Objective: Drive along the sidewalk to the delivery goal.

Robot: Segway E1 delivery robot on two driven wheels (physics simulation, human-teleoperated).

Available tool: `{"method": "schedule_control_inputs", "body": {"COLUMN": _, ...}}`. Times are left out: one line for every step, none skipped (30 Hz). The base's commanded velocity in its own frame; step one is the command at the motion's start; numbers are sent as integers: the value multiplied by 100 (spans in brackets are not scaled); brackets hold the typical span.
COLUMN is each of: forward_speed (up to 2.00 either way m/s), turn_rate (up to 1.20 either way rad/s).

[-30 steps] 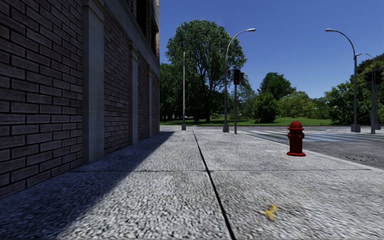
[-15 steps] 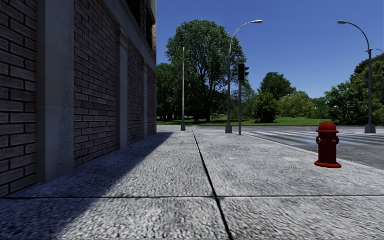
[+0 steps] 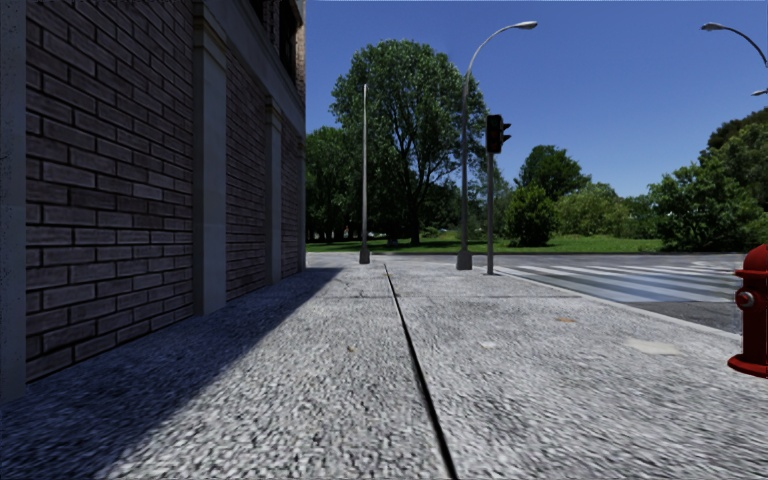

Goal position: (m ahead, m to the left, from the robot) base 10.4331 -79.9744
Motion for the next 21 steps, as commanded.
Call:
{"method": "schedule_control_inputs", "body": {"forward_speed": 200, "turn_rate": 0}}
{"method": "schedule_control_inputs", "body": {"forward_speed": 200, "turn_rate": 0}}
{"method": "schedule_control_inputs", "body": {"forward_speed": 200, "turn_rate": 0}}
{"method": "schedule_control_inputs", "body": {"forward_speed": 200, "turn_rate": 0}}
{"method": "schedule_control_inputs", "body": {"forward_speed": 200, "turn_rate": 0}}
{"method": "schedule_control_inputs", "body": {"forward_speed": 200, "turn_rate": 0}}
{"method": "schedule_control_inputs", "body": {"forward_speed": 200, "turn_rate": 0}}
{"method": "schedule_control_inputs", "body": {"forward_speed": 200, "turn_rate": 0}}
{"method": "schedule_control_inputs", "body": {"forward_speed": 200, "turn_rate": 0}}
{"method": "schedule_control_inputs", "body": {"forward_speed": 200, "turn_rate": 0}}
{"method": "schedule_control_inputs", "body": {"forward_speed": 200, "turn_rate": 0}}
{"method": "schedule_control_inputs", "body": {"forward_speed": 200, "turn_rate": 0}}
{"method": "schedule_control_inputs", "body": {"forward_speed": 200, "turn_rate": 0}}
{"method": "schedule_control_inputs", "body": {"forward_speed": 200, "turn_rate": 0}}
{"method": "schedule_control_inputs", "body": {"forward_speed": 200, "turn_rate": 0}}
{"method": "schedule_control_inputs", "body": {"forward_speed": 200, "turn_rate": 0}}
{"method": "schedule_control_inputs", "body": {"forward_speed": 200, "turn_rate": 0}}
{"method": "schedule_control_inputs", "body": {"forward_speed": 200, "turn_rate": 0}}
{"method": "schedule_control_inputs", "body": {"forward_speed": 200, "turn_rate": 0}}
{"method": "schedule_control_inputs", "body": {"forward_speed": 200, "turn_rate": 0}}
{"method": "schedule_control_inputs", "body": {"forward_speed": 200, "turn_rate": 0}}
